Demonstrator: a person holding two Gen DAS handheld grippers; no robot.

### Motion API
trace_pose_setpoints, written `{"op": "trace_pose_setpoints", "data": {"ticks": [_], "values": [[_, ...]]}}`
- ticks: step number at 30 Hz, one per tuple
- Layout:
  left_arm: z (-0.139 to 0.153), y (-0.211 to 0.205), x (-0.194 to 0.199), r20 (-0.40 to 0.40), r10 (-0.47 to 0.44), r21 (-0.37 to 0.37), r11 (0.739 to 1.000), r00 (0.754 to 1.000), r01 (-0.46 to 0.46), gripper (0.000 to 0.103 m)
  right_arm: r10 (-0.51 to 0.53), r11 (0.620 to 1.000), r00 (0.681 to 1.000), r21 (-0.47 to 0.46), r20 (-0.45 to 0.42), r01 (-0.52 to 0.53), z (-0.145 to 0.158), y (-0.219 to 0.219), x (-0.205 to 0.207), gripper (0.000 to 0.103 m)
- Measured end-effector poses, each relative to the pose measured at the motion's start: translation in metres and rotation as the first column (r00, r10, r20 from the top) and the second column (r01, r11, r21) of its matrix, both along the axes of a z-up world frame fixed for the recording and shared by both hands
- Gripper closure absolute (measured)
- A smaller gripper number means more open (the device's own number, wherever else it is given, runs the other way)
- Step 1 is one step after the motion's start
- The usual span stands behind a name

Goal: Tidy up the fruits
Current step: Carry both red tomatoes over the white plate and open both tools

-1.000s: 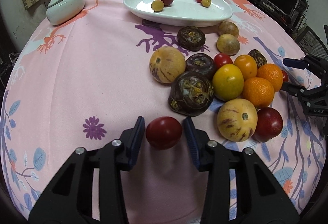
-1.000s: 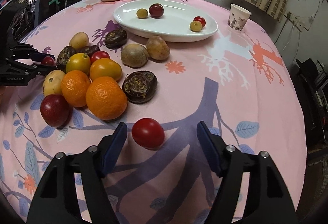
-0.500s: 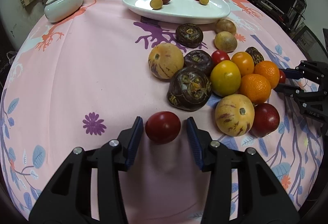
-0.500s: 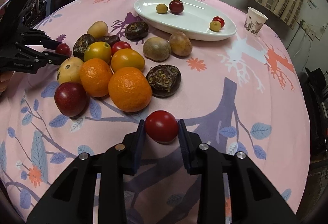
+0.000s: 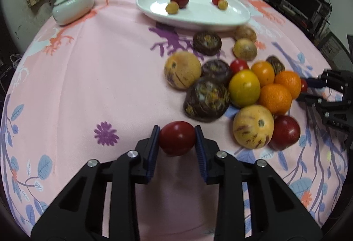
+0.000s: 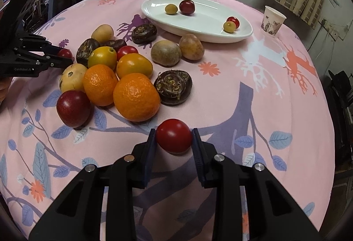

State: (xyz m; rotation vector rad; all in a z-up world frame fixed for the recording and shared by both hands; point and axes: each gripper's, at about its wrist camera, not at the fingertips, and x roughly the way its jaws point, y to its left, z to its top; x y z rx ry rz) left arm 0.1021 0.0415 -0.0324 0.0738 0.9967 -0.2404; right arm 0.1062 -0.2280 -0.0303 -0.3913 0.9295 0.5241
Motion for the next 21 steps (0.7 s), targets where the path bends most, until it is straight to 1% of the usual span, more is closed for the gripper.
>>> {"op": "trace_pose_setpoints", "data": {"ticks": [3, 5, 9, 11, 13, 15, 18, 21], "values": [[0.014, 0.006, -0.004, 0.063, 0.014, -0.053, 0.999, 0.998, -0.011, 0.071, -0.004, 1.0, 1.0, 0.013, 0.011, 0.004, 0.003, -0.001, -0.001, 0.071], [0.017, 0.008, -0.004, 0.078, 0.022, -0.069, 0.997, 0.997, -0.016, 0.071, -0.006, 1.0, 1.0, 0.024, 0.021, 0.005, 0.006, -0.001, -0.001, 0.071], [0.017, 0.007, -0.003, 0.084, 0.035, -0.065, 0.997, 0.996, -0.03, 0.071, 0.004, 0.997, 0.999, 0.075, 0.037, -0.007, 0.013, -0.002, -0.003, 0.071], [0.02, 0.005, -0.004, 0.121, 0.05, -0.048, 0.998, 0.991, -0.044, 0.071, -0.006, 0.995, 0.999, 0.102, 0.039, 0.002, 0.016, -0.003, 0.0, 0.071], [0.023, 0.003, -0.007, 0.153, 0.063, -0.034, 0.998, 0.986, -0.058, 0.071, -0.035, 0.991, 0.999, 0.129, 0.018, 0.033, 0.015, -0.007, 0.006, 0.071], [0.025, 0.001, -0.008, 0.166, 0.061, -0.042, 0.998, 0.984, -0.055, 0.071, -0.063, 0.987, 0.998, 0.152, 0.023, 0.059, 0.019, -0.01, 0.009, 0.071], [0.03, -0.001, -0.009, 0.183, 0.055, -0.05, 0.998, 0.982, -0.047, 0.071, -0.079, 0.977, 0.996, 0.2, 0.045, 0.069, 0.032, -0.016, 0.008, 0.071], [0.036, 0.0, -0.007, 0.166, 0.067, -0.09, 0.995, 0.984, -0.052, 0.071, -0.081, 0.973, 0.995, 0.219, 0.065, 0.065, 0.046, -0.016, 0.007, 0.071]]}}
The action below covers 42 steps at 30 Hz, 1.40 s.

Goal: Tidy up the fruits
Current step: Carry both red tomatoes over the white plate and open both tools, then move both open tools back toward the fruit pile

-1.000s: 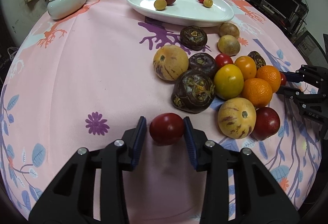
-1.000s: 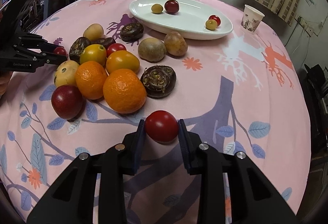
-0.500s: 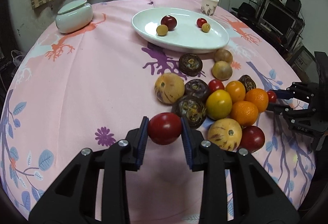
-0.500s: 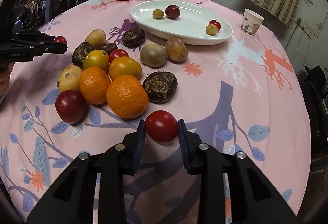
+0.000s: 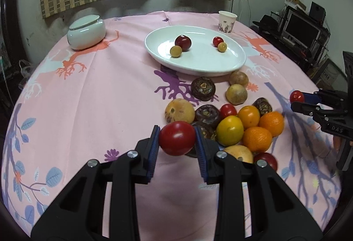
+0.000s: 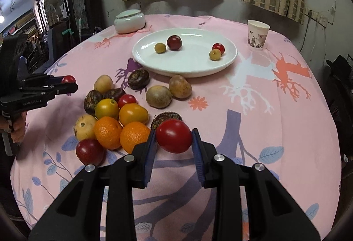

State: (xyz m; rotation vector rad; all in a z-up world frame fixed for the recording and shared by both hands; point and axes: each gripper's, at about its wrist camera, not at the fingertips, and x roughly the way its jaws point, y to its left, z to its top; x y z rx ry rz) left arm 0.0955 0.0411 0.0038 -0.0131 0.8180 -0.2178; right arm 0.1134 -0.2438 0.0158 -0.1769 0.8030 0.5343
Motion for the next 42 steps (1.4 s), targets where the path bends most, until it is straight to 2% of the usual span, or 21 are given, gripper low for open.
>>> {"op": "trace_pose_setpoints", "data": {"ticks": [2, 5, 9, 13, 19, 21, 22, 23, 24, 25, 27, 28, 29, 31, 34, 37, 42], "values": [[0.004, -0.003, 0.003, -0.006, -0.007, -0.009, 1.0, 1.0, 0.007, 0.071, 0.02, 1.0, 1.0, -0.013, 0.015, -0.02, 0.008, 0.007, 0.0, 0.071], [0.01, -0.016, 0.016, -0.014, -0.029, 0.046, 0.998, 0.999, 0.029, 0.071, 0.048, 0.997, 0.998, -0.059, 0.043, -0.045, 0.018, 0.021, 0.007, 0.071], [0.019, -0.031, 0.048, -0.026, -0.038, 0.06, 0.997, 0.999, 0.04, 0.071, 0.069, 0.994, 0.996, -0.092, 0.062, -0.063, 0.027, 0.041, 0.038, 0.071], [0.022, -0.04, 0.1, -0.064, -0.003, -0.001, 1.0, 0.998, 0.003, 0.071, 0.002, 0.996, 0.998, -0.088, 0.062, 0.004, 0.02, 0.055, 0.091, 0.071], [0.004, -0.048, 0.158, -0.099, 0.089, 0.0, 0.996, 0.991, -0.089, 0.071, -0.093, 0.989, 0.994, -0.11, 0.056, 0.098, -0.003, 0.057, 0.141, 0.071], [-0.003, -0.048, 0.17, -0.097, 0.118, 0.011, 0.993, 0.988, -0.118, 0.067, -0.124, 0.985, 0.99, -0.109, 0.069, 0.131, -0.008, 0.056, 0.153, 0.07], [-0.004, -0.046, 0.174, -0.08, 0.149, 0.018, 0.989, 0.986, -0.148, 0.05, -0.15, 0.98, 0.985, -0.118, 0.084, 0.159, -0.008, 0.056, 0.157, 0.066], [-0.001, -0.044, 0.173, -0.053, 0.185, 0.017, 0.983, 0.981, -0.184, 0.044, -0.166, 0.976, 0.982, -0.125, 0.092, 0.177, -0.007, 0.054, 0.159, 0.066], [0.002, -0.042, 0.169, -0.028, 0.197, 0.001, 0.98, 0.98, -0.197, 0.043, -0.174, 0.975, 0.98, -0.12, 0.094, 0.185, -0.005, 0.052, 0.159, 0.066], [0.005, -0.043, 0.165, -0.014, 0.188, -0.011, 0.982, 0.982, -0.188, 0.04, -0.166, 0.979, 0.982, -0.1, 0.089, 0.175, -0.002, 0.049, 0.157, 0.065], [0.012, -0.045, 0.154, 0.012, 0.173, 0.021, 0.985, 0.985, -0.174, 0.029, -0.159, 0.982, 0.983, -0.092, 0.087, 0.167, 0.002, 0.043, 0.15, 0.064], [0.015, -0.044, 0.148, 0.024, 0.178, 0.045, 0.983, 0.984, -0.179, 0.021, -0.161, 0.981, 0.983, -0.094, 0.087, 0.169, 0.003, 0.04, 0.145, 0.058], [0.017, -0.042, 0.14, 0.027, 0.188, 0.059, 0.98, 0.982, -0.189, 0.018, -0.165, 0.981, 0.983, -0.09, 0.085, 0.173, 0.005, 0.035, 0.139, 0.048], [0.019, -0.034, 0.125, 0.006, 0.184, 0.036, 0.982, 0.983, -0.184, 0.016, -0.167, 0.984, 0.984, -0.052, 0.067, 0.171, 0.009, 0.023, 0.123, 0.043], [0.017, -0.024, 0.102, -0.04, 0.18, -0.015, 0.983, 0.983, -0.181, 0.012, -0.171, 0.985, 0.985, -0.01, -0.001, 0.171, 0.01, 0.006, 0.099, 0.043], [0.008, -0.019, 0.076, -0.078, 0.163, -0.054, 0.984, 0.983, -0.168, 0.011, -0.148, 0.989, 0.988, -0.005, -0.031, 0.148, 0.01, 0.001, 0.077, 0.043], [-0.006, -0.022, 0.05, -0.096, 0.134, -0.023, 0.99, 0.986, -0.137, 0.009, -0.097, 0.995, 0.994, 0.016, -0.057, 0.098, 0.009, 0.001, 0.046, 0.042]]}}
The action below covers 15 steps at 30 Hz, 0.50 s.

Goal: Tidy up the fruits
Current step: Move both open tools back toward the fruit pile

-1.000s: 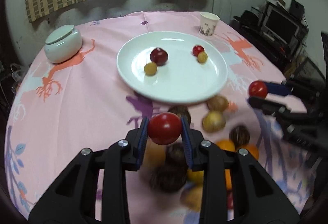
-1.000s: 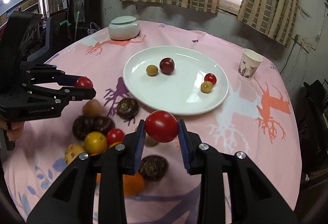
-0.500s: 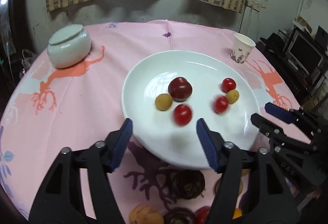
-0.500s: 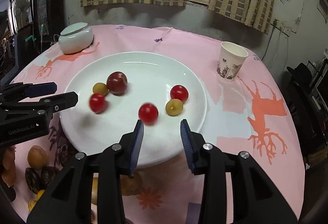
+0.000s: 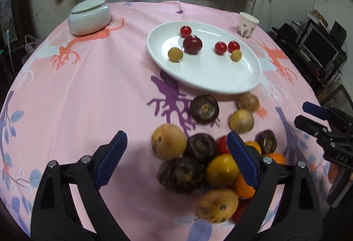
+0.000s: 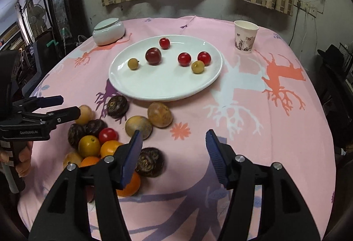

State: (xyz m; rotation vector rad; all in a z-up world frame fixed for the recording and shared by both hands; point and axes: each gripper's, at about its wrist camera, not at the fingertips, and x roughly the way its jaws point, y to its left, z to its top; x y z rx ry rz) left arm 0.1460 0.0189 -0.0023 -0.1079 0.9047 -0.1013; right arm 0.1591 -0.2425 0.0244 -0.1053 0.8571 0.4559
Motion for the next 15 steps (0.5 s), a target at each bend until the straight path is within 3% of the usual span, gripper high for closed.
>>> {"op": "trace_pose_setpoints", "data": {"ticks": [4, 6, 15], "values": [[-0.006, 0.008, -0.011, 0.032, 0.009, 0.03, 0.999, 0.999, -0.01, 0.008, 0.039, 0.997, 0.999, 0.063, -0.02, -0.037, -0.015, -0.001, -0.011, 0.042], [-0.008, 0.01, -0.014, 0.032, -0.011, 0.038, 0.999, 0.999, 0.01, 0.008, 0.078, 0.997, 0.995, 0.018, -0.055, -0.078, -0.026, 0.006, -0.012, 0.042], [-0.013, 0.003, -0.025, -0.046, -0.126, 0.021, 0.992, 0.991, 0.127, 0.006, 0.215, 0.975, 0.977, -0.068, 0.007, -0.214, -0.013, 0.014, -0.042, 0.042]]}}
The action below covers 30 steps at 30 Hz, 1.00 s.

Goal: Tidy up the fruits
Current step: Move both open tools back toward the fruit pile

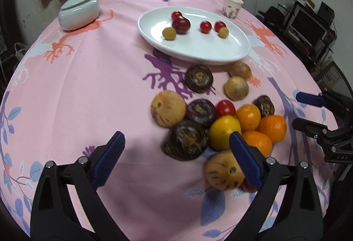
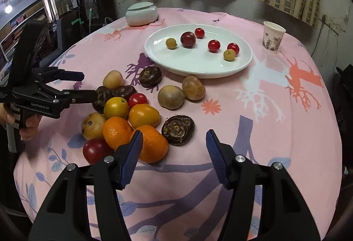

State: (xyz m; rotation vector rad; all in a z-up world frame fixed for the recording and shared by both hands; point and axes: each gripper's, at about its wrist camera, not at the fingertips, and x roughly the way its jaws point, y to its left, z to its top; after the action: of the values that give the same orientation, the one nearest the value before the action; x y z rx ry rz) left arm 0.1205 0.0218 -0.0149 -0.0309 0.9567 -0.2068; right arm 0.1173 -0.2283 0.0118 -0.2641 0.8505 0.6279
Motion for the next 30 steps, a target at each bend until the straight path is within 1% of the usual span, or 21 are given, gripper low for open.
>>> {"op": "trace_pose_setpoints", "data": {"ticks": [2, 6, 8, 11, 13, 19, 22, 25, 30], "values": [[-0.002, -0.005, -0.003, -0.008, -0.025, 0.014, 1.0, 1.0, 0.025, 0.006, 0.032, 0.999, 0.999, -0.015, -0.004, -0.032, -0.002, 0.003, -0.005, 0.042], [-0.002, -0.016, -0.011, -0.02, -0.096, 0.015, 0.995, 0.995, 0.096, 0.006, 0.118, 0.992, 0.993, -0.042, -0.015, -0.118, -0.007, 0.013, -0.017, 0.042], [-0.001, -0.023, -0.019, -0.012, -0.134, 0.036, 0.99, 0.991, 0.134, 0.006, 0.152, 0.986, 0.988, -0.068, -0.011, -0.152, -0.009, 0.02, -0.024, 0.042], [-0.002, -0.033, -0.025, -0.011, -0.187, 0.078, 0.979, 0.982, 0.188, 0.006, 0.168, 0.98, 0.986, -0.101, -0.02, -0.169, -0.016, 0.025, -0.028, 0.042], [-0.005, -0.037, -0.026, -0.02, -0.204, 0.097, 0.974, 0.979, 0.205, 0.006, 0.163, 0.98, 0.986, -0.114, -0.032, -0.166, -0.021, 0.027, -0.027, 0.042], [-0.009, -0.033, -0.023, -0.046, -0.195, 0.058, 0.979, 0.98, 0.198, 0.006, 0.166, 0.975, 0.984, -0.138, -0.061, -0.173, -0.031, 0.032, -0.027, 0.042], [-0.009, -0.032, -0.025, -0.055, -0.208, 0.041, 0.977, 0.977, 0.21, 0.006, 0.132, 0.983, 0.989, -0.122, -0.065, -0.139, -0.03, 0.025, -0.02, 0.042], [-0.01, -0.033, -0.027, -0.077, -0.24, -0.004, 0.971, 0.968, 0.24, 0.006, 0.095, 0.991, 0.992, -0.087, -0.083, -0.102, -0.029, 0.016, -0.011, 0.042], [-0.011, -0.035, -0.028, -0.085, -0.252, -0.022, 0.968, 0.964, 0.251, 0.006, 0.11, 0.988, 0.989, -0.094, -0.097, -0.12, -0.033, 0.02, -0.01, 0.042]]}}
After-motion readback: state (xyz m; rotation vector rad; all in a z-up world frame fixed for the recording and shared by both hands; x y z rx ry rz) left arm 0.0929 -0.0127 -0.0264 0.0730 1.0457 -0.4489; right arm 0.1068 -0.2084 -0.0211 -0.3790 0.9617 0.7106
